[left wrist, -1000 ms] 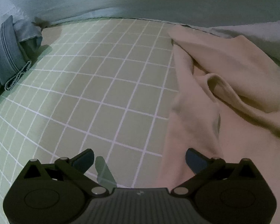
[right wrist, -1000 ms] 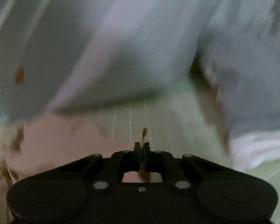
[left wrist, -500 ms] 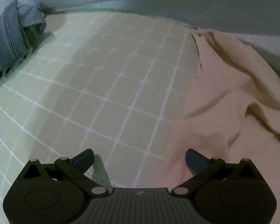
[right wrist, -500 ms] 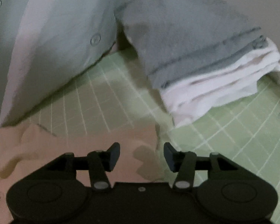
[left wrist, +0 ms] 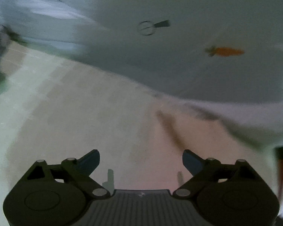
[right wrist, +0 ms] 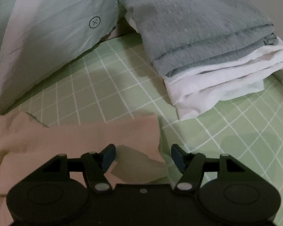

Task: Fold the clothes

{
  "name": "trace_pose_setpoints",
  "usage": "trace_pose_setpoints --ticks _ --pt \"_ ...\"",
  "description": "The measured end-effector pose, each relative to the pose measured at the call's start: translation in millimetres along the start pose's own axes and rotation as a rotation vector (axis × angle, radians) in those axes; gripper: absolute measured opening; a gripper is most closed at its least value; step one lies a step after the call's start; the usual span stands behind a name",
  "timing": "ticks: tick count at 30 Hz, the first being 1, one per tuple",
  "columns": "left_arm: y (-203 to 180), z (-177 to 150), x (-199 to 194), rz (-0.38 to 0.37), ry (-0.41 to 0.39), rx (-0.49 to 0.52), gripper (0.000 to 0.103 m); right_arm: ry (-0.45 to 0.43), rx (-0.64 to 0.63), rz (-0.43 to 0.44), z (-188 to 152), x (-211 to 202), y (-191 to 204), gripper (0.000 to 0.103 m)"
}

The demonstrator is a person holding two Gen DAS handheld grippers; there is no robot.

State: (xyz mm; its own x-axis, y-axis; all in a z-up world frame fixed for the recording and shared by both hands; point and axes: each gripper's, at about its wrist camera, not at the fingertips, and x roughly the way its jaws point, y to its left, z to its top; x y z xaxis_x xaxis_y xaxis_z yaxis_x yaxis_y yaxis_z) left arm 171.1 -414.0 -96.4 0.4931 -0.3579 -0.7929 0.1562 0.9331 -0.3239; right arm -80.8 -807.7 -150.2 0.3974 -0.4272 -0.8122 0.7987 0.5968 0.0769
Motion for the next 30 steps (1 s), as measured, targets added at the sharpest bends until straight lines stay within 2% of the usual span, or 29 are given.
trace_pose_setpoints --ticks 2,4,6,9,10,12,14,17,19,21,22,24,26,27,30 --pt "-9 15 13 -0.067 0.013 -0.036 0.084 0.0 0.001 -0.005 2 1 2 0.066" --pt "-16 24 27 -0.096 0.037 -0.053 0.081 0.004 0.001 -0.01 5 1 3 0.067" --pt "-23 30 42 -0.119 0.08 -0.06 0.073 0.01 0.018 -0.011 7 2 4 0.067" --pt "-26 31 64 -0.096 0.166 -0.096 0.028 0.012 0.029 -0.016 9 2 5 0.066" --pt "-26 31 70 -0.086 0.189 -0.106 0.005 0.013 0.024 -0.019 9 1 7 0.066" --pt "-26 35 71 -0.096 0.184 -0.105 0.005 0.011 0.004 -0.025 10 0 9 0.066" --pt "-32 44 63 -0.089 0.145 -0.066 0.005 0.007 -0.02 -0.028 10 -2 12 0.066" --pt "-43 57 48 -0.028 0.038 -0.001 0.005 0.003 -0.048 -0.036 10 -4 12 0.065" --pt "-49 64 51 -0.001 0.007 0.016 0.005 0.013 -0.051 -0.036 9 -2 11 0.064" --pt "-53 65 63 0.036 0.017 0.044 0.006 0.022 -0.039 -0.028 7 -1 10 0.063" --pt "-56 65 68 0.053 0.03 0.065 0.011 0.024 -0.031 -0.022 6 -1 10 0.063" --pt "-60 62 69 0.092 0.021 0.104 0.028 0.022 -0.026 -0.01 5 -2 10 0.063" --pt "-59 57 61 0.11 -0.005 0.123 0.068 0.012 -0.029 0.007 6 -4 12 0.064" --pt "-58 54 56 0.109 -0.019 0.127 0.074 0.004 -0.028 0.018 6 -5 12 0.065" --pt "-50 41 42 0.1 -0.044 0.135 0.083 -0.013 -0.017 0.052 9 -5 16 0.071"
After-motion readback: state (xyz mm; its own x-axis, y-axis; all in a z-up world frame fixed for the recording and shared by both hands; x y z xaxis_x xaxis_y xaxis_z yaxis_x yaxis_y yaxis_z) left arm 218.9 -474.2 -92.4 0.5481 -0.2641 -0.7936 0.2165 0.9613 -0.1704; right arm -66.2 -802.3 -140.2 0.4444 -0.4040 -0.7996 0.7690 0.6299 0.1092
